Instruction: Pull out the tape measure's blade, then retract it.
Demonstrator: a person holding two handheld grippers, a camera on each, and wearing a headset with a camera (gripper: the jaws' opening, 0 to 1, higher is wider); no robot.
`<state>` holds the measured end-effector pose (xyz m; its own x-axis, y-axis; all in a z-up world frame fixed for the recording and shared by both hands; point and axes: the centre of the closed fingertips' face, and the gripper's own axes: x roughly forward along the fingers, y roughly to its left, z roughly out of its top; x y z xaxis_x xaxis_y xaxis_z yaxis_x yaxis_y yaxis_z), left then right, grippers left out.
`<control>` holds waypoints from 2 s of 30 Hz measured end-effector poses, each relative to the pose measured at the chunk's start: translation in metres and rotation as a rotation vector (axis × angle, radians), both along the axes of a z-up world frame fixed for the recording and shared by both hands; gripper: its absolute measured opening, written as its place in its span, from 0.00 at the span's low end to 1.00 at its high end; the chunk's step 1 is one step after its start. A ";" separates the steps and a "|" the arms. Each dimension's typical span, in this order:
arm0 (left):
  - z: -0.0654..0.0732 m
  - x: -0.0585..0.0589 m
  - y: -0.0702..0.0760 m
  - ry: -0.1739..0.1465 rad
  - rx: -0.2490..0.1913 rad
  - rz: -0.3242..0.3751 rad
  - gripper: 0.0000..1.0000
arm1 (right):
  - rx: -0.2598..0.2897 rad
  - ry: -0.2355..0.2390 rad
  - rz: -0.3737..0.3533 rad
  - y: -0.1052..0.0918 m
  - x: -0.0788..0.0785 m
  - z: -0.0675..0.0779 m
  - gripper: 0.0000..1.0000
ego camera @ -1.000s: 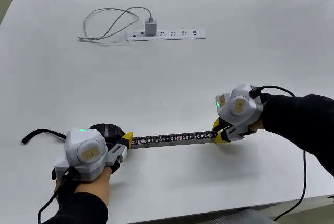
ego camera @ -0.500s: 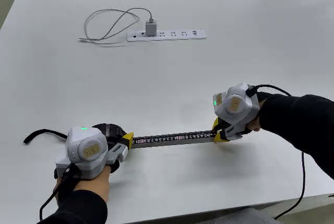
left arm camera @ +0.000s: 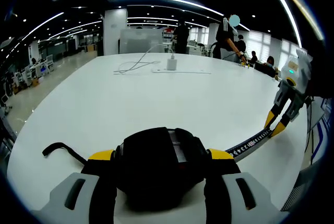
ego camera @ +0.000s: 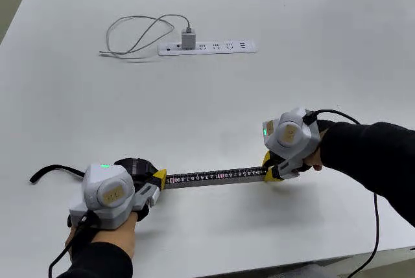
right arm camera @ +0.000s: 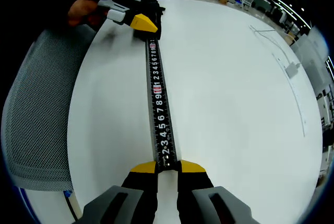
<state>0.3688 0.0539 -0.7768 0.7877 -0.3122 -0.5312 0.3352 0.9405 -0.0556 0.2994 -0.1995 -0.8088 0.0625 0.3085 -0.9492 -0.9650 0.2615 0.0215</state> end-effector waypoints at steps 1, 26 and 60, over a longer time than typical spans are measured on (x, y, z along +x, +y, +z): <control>0.000 0.000 0.000 0.001 0.000 0.000 0.64 | 0.001 0.003 -0.003 0.000 0.000 0.000 0.10; -0.001 0.000 0.000 0.012 0.001 -0.006 0.65 | -0.050 0.017 -0.018 0.005 0.002 0.000 0.11; -0.002 0.000 0.000 0.026 0.006 -0.027 0.64 | -0.034 0.024 -0.027 0.014 0.004 -0.001 0.10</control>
